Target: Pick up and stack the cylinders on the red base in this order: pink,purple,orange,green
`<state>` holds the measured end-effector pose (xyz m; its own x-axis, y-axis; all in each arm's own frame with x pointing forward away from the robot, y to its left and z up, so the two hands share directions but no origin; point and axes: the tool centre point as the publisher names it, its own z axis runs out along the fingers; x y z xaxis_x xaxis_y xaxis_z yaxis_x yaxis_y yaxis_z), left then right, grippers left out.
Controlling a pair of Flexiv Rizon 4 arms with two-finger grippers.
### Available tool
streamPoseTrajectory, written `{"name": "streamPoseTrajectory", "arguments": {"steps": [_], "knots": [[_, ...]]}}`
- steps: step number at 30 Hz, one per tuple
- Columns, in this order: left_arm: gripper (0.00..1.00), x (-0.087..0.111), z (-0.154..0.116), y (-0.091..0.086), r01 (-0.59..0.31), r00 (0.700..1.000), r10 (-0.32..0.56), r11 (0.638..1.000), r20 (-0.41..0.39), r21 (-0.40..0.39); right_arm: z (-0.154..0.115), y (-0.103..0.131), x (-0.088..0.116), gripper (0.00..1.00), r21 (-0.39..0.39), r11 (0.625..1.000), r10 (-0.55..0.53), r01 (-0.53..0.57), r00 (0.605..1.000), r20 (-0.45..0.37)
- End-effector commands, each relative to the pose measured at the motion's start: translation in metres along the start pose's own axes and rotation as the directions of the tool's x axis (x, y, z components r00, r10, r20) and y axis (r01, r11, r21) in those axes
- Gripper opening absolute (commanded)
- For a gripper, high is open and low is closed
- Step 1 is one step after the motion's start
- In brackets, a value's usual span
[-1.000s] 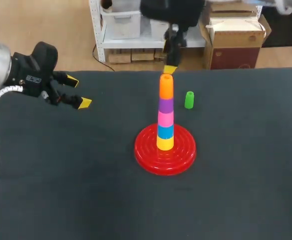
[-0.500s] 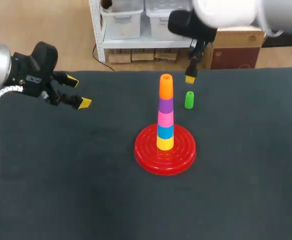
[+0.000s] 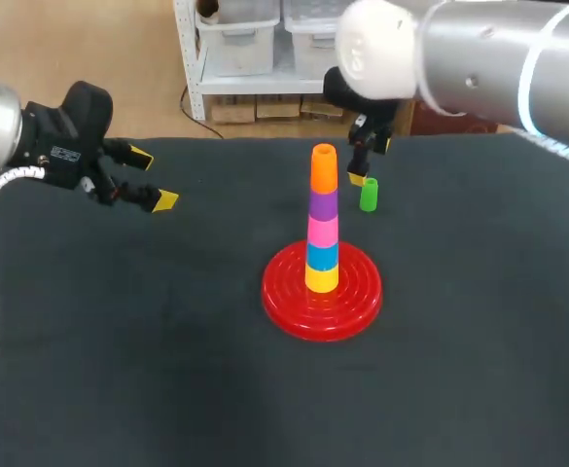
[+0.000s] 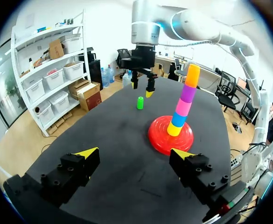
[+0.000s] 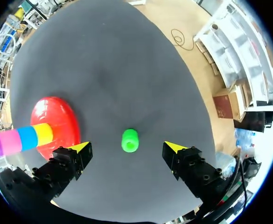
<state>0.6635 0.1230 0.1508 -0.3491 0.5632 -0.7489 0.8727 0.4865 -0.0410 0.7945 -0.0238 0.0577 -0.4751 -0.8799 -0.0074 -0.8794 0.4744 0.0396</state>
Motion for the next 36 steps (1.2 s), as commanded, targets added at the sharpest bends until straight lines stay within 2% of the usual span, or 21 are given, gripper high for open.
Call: {"name": "streamPoseTrajectory", "arguments": {"steps": [1, 10, 17, 21, 22, 23, 24, 29, 36], "knots": [[1.00, 0.000, 0.001, 0.001, 0.000, 1.000, 0.000, 1.000, -0.002, 0.001, 0.005, -0.005, -0.010, 1.00, 0.010, 1.000, 0.013, -0.013, 0.998, -0.053], [1.00, 0.000, 0.001, 0.001, 0.000, 1.000, 0.000, 1.000, -0.002, 0.001, 0.023, 0.003, 0.003, 1.00, 0.010, 0.997, 0.081, -0.080, 0.996, -0.046], [1.00, 0.000, 0.001, 0.001, 0.000, 1.000, 0.000, 1.000, -0.002, 0.001, 0.028, 0.006, 0.017, 1.00, 0.020, 0.990, 0.140, -0.140, 0.990, -0.023], [1.00, 0.000, 0.001, 0.001, 0.000, 1.000, 0.000, 1.000, -0.002, 0.001, 0.029, 0.007, 0.017, 1.00, 0.013, 0.988, 0.155, -0.155, 0.988, -0.015], [1.00, 0.000, 0.001, 0.001, 0.000, 1.000, 0.000, 1.000, -0.002, 0.001, 0.029, 0.007, 0.017, 0.93, 0.007, 0.987, 0.164, -0.163, 0.986, -0.011], [1.00, 0.000, 0.001, 0.001, 0.000, 1.000, 0.000, 1.000, -0.002, 0.001, 0.029, 0.007, 0.017, 0.60, 0.004, 0.985, 0.170, -0.170, 0.985, -0.005], [1.00, 0.000, 0.001, 0.001, 0.000, 1.000, 0.000, 1.000, -0.002, 0.001, 0.030, 0.007, 0.017, 0.49, 0.002, 0.985, 0.170, -0.170, 0.985, -0.001], [1.00, 0.000, 0.001, 0.001, 0.000, 1.000, 0.000, 1.000, -0.002, 0.001, 0.031, 0.004, 0.014, 0.40, 0.001, 0.984, 0.177, -0.177, 0.984, 0.007], [1.00, 0.000, 0.001, 0.001, 0.000, 1.000, 0.000, 1.000, -0.002, 0.001, 0.034, 0.002, 0.015, 0.41, 0.000, 0.981, 0.192, -0.192, 0.981, 0.006]]}}
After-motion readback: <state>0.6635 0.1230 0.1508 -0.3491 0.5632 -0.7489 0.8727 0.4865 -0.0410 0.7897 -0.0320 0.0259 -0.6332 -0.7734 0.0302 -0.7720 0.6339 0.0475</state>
